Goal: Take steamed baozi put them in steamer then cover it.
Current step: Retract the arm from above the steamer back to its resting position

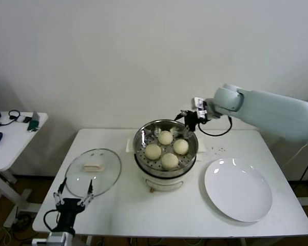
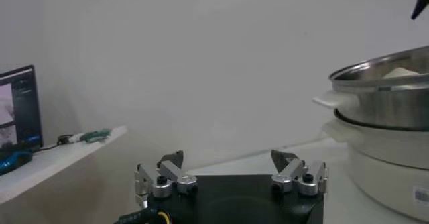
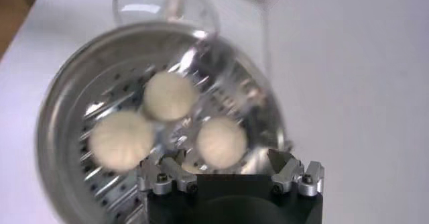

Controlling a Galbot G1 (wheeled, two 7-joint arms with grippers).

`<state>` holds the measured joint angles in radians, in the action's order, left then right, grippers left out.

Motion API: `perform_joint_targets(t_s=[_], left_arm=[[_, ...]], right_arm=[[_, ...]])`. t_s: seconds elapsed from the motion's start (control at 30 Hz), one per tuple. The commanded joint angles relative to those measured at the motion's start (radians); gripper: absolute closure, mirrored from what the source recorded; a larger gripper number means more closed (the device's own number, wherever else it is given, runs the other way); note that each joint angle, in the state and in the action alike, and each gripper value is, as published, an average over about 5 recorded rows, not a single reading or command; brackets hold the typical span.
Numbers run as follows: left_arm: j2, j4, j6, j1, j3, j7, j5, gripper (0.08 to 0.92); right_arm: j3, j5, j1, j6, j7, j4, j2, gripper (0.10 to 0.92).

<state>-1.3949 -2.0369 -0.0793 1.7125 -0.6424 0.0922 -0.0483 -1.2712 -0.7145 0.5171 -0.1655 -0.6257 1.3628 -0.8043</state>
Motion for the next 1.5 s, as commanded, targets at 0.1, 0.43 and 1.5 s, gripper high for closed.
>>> perform_joint_targets(t_s=[0.1, 0.43, 1.5], left_arm=[[-0.017, -0.020, 0.007, 0.004, -0.003, -0.008, -0.007, 0.177], [-0.044, -0.048, 0.015, -0.017, -0.011, -0.021, -0.009, 0.177], [0.046, 0.128, 0.230, -0.128, -0.013, -0.014, -1.369, 0.177]], right_arm=[[0.687, 0.044, -0.601, 0.168, 0.360, 0.199, 0.276, 0.202], [1.421, 0.124, -1.302, 0.197, 0.434, 0.339, 0.199, 0.203], [2.071, 0.133, -2.072, 0.268, 0.365, 0.463, -0.333, 0.203]])
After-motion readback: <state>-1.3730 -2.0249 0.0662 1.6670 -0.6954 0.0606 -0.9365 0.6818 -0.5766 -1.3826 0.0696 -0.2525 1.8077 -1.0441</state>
